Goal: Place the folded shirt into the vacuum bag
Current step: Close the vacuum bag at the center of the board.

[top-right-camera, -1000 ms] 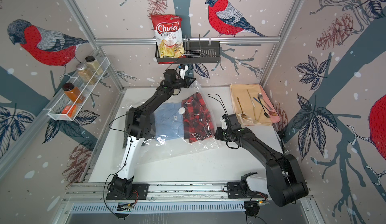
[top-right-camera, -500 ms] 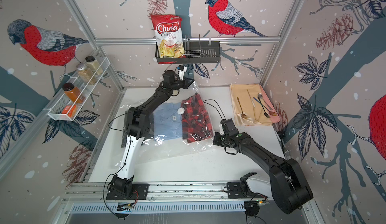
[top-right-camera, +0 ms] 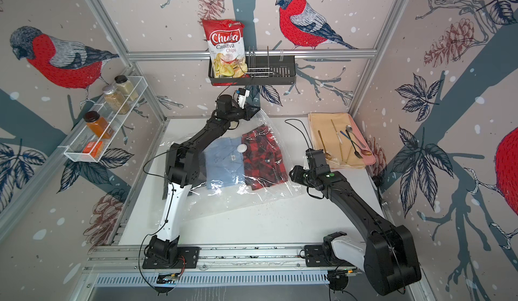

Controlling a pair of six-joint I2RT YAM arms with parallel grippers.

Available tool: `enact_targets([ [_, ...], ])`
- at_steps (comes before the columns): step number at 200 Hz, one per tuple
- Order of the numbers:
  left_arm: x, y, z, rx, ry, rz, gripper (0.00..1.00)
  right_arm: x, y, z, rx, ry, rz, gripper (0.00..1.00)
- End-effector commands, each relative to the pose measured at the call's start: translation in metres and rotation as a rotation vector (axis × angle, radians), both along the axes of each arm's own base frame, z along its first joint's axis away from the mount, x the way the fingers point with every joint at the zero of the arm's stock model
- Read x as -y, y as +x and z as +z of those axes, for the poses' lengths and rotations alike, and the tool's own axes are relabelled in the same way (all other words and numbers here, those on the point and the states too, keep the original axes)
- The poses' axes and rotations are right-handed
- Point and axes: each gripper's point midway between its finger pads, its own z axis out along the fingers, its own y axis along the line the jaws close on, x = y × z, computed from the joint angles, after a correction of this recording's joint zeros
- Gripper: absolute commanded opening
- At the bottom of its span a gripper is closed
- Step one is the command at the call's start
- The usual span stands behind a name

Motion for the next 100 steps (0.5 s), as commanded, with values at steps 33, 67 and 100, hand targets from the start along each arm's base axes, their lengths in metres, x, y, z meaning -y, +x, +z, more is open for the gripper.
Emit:
enact_targets([
  [33,0.003,-0.011,0.011,0.051,-0.018,-0.09,0.0,0.005,0.025,0.018,0.077,0.008,0.057,0.52],
  [67,-0.007,-0.011,0.011,0.04,-0.046,-0.129,0.0,0.015,0.038,-0.003,0.026,-0.02,0.035,0.47],
  [100,-0.023,-0.015,0.011,0.028,-0.078,-0.196,0.0,0.021,0.047,-0.013,0.031,-0.002,0.013,0.47],
])
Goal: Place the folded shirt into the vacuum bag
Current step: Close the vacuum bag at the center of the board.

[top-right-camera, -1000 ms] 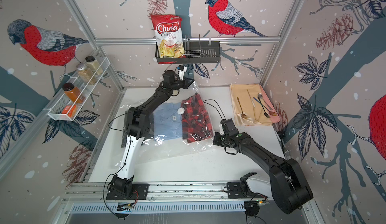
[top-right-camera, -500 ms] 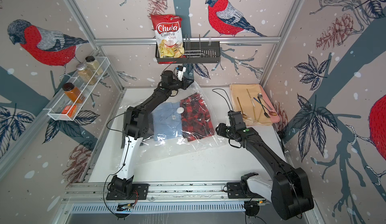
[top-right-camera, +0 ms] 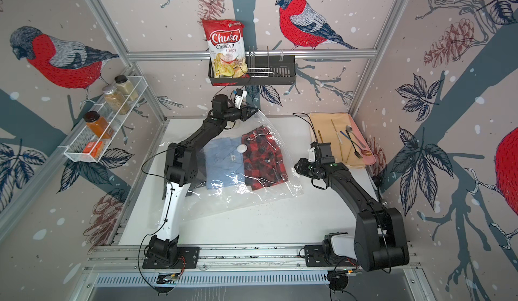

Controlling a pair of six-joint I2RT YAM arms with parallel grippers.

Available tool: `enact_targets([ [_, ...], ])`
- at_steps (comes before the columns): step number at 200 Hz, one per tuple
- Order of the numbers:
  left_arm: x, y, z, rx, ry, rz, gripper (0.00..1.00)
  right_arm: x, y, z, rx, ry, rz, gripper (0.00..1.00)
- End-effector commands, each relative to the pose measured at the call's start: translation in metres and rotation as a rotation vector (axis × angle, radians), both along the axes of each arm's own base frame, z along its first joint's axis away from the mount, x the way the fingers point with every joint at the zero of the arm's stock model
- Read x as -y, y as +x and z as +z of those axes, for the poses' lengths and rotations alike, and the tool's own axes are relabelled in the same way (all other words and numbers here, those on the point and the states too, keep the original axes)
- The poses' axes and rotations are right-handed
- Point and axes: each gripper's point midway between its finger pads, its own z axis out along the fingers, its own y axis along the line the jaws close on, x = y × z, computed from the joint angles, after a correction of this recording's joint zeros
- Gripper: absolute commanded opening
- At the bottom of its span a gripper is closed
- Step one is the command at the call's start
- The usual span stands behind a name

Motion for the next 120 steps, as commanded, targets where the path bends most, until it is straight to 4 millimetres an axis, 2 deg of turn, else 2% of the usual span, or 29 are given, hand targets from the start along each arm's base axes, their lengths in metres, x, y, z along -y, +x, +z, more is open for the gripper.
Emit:
enact_targets([
  [1,-0.007,-0.009,0.011,0.039,-0.043,-0.087,0.0,-0.001,0.012,0.002,0.05,0.023,0.013,0.47],
  [57,-0.026,-0.015,0.012,0.029,-0.088,-0.134,0.0,-0.018,0.028,0.001,0.078,0.077,0.091,0.51],
  [101,-0.036,-0.013,0.008,0.023,-0.092,-0.128,0.0,-0.025,0.032,-0.003,0.072,0.069,0.14,0.44],
  [120,-0.038,-0.012,0.006,0.021,-0.092,-0.125,0.0,-0.018,0.031,-0.011,0.054,0.028,0.117,0.42],
])
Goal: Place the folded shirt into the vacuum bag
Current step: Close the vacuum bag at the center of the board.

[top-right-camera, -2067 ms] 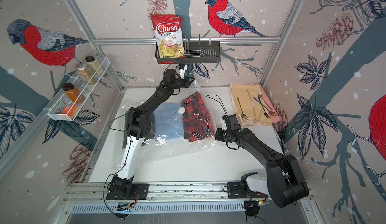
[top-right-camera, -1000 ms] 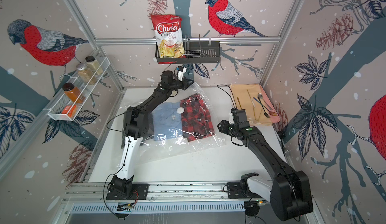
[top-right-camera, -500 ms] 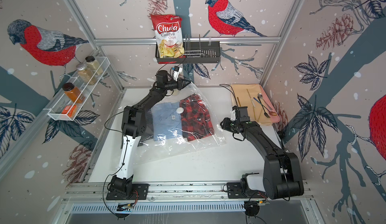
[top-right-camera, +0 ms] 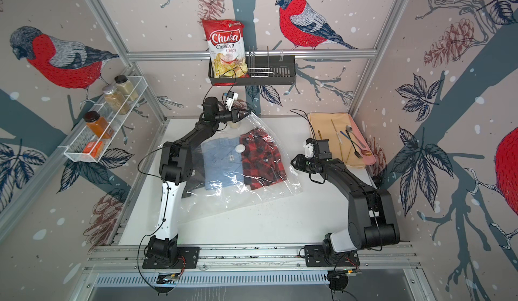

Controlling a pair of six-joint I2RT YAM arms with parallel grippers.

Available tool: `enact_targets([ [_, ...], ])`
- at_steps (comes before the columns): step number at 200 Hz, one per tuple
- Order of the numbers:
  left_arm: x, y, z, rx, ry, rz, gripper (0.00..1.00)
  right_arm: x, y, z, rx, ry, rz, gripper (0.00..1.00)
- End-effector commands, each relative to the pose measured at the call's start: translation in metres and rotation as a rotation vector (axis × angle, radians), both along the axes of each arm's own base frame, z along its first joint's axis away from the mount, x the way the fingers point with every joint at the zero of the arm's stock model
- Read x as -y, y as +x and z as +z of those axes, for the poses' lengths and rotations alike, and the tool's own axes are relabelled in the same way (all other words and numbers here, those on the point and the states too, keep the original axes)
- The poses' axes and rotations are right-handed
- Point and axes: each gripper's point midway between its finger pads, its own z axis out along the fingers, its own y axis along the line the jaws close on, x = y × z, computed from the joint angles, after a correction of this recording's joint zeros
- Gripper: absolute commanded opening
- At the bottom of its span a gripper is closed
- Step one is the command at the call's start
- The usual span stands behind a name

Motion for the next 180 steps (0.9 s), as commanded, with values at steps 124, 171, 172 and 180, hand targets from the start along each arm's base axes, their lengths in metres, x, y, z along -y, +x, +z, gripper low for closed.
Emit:
enact_targets([
  [124,-0.022,-0.004,0.016,0.045,-0.038,-0.034,0.0,-0.015,-0.007,-0.03,-0.027,-0.013,0.066,0.4],
  [171,-0.025,-0.004,0.014,0.042,-0.037,-0.034,0.0,0.0,0.002,-0.034,-0.01,-0.025,0.001,0.43],
  [172,-0.025,-0.004,0.014,0.042,-0.037,-0.034,0.0,0.001,0.003,-0.033,-0.007,-0.025,0.0,0.43],
  [180,-0.025,-0.004,0.014,0.041,-0.037,-0.036,0.0,0.001,0.003,-0.033,-0.002,-0.016,0.0,0.43],
])
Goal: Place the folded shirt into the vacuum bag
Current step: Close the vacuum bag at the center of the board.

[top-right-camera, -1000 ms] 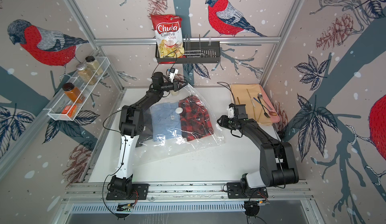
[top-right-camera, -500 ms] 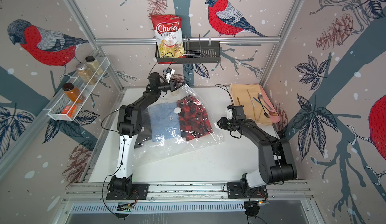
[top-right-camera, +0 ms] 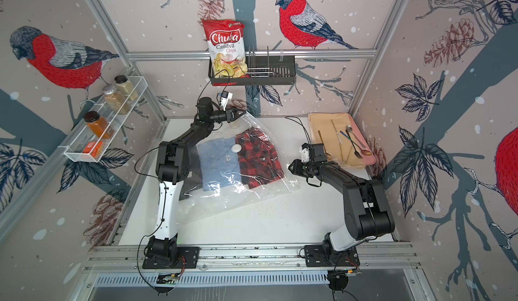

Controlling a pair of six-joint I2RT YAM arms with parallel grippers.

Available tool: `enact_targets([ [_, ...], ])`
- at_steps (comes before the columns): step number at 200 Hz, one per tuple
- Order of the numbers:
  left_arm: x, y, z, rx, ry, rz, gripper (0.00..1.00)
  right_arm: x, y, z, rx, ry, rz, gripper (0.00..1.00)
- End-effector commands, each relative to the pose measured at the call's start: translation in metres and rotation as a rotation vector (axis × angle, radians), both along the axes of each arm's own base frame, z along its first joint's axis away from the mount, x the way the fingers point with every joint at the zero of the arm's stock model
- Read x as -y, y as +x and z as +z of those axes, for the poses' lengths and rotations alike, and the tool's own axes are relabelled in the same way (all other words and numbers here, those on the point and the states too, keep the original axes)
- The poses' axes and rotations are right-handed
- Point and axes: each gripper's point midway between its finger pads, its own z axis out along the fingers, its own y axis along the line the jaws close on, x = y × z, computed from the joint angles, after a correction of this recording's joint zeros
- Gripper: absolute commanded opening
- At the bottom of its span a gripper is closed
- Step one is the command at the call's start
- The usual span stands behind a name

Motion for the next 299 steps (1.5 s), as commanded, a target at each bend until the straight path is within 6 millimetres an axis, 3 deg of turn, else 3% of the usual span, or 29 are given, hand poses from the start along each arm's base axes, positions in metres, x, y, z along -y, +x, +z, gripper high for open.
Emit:
enact_targets([
  [1,-0.002,-0.004,0.012,0.049,-0.011,-0.018,0.0,0.004,0.009,0.005,0.041,0.012,-0.025,0.43],
  [54,-0.002,-0.003,0.012,0.05,-0.013,-0.019,0.0,-0.019,0.003,0.009,0.032,0.151,0.079,0.33],
  [122,-0.003,-0.001,0.01,0.044,-0.012,-0.013,0.0,-0.024,-0.002,0.005,0.015,0.172,0.096,0.14],
  [193,-0.002,0.001,0.015,0.045,-0.015,-0.008,0.0,-0.022,-0.002,-0.015,-0.029,0.006,0.084,0.09],
  [299,-0.004,0.017,0.011,0.031,-0.009,0.05,0.0,-0.031,-0.03,-0.039,-0.113,-0.154,0.125,0.07],
])
